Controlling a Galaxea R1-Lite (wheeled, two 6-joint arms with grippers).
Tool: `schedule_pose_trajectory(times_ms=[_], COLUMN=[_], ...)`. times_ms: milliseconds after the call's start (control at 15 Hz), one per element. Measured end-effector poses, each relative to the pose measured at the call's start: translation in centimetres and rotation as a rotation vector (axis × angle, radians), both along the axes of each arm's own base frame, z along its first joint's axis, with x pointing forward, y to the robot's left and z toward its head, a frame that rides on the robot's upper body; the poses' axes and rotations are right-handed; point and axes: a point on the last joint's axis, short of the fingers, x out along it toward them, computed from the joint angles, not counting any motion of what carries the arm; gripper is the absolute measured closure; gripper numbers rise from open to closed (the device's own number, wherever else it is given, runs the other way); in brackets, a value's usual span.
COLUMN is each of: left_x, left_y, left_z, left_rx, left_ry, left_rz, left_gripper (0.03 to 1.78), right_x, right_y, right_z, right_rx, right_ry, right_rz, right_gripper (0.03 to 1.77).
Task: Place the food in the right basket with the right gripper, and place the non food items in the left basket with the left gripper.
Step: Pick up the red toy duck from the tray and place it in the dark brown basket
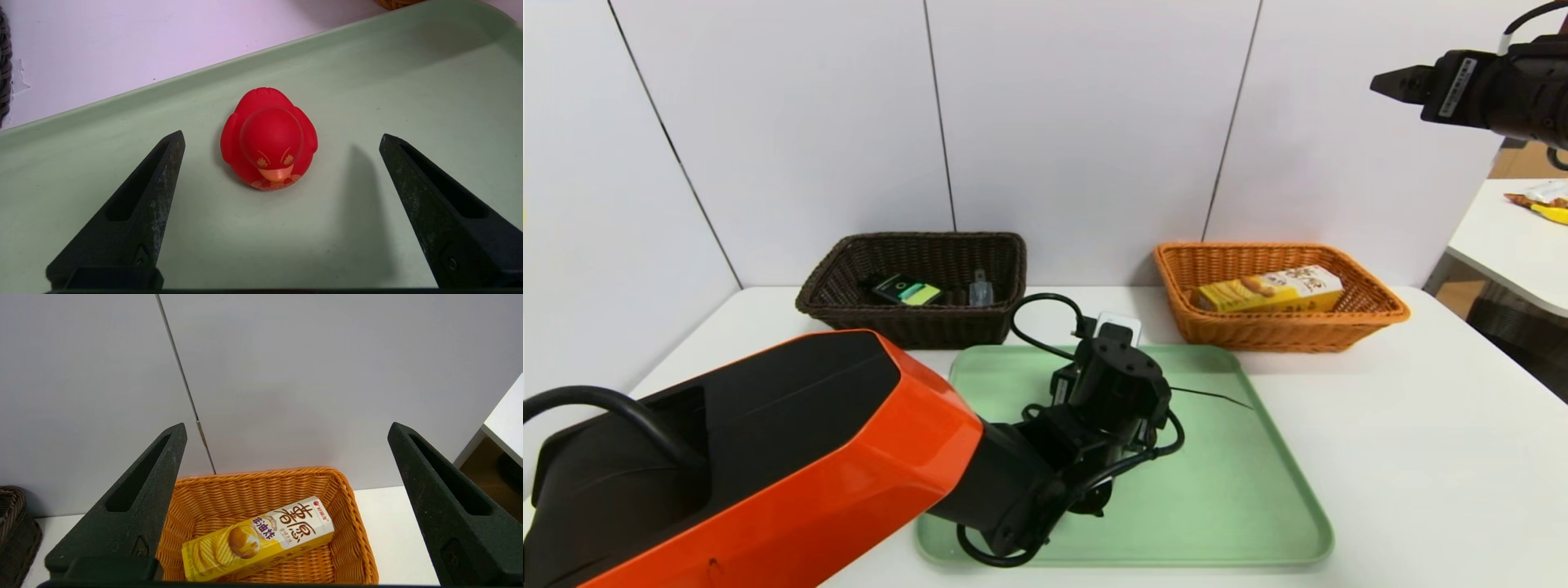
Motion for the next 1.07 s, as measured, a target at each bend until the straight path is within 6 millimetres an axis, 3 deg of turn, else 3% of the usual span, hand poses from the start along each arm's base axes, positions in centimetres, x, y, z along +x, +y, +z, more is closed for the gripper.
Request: schedule_pose_trajectory(times_ms=[667,867,1067], left_x=[0.6,0.76,0.86], left_y=[-0.41,-0.59,-0.6], left_z=[-0.42,-0.56,-0.72], left_rx=[-0.002,-0.004,-0.003], left_ry=[0.001,0.0,0.001], left_rz=[0.006,0.007,0.008], left_gripper=[0.13,0.65,0.99], right_x=[-0.17,-0.45,-0.64], right_y=[0.01,0.0,-0.01], right_z=[0.2,0.27,0.38], right_rx=[-0.004,-0.004,-0.004], right_ry=[-0.006,-0.007,-0.011], right_rz=[0.006,0.008,0.009], right_gripper=[0.1,0.1,0.1])
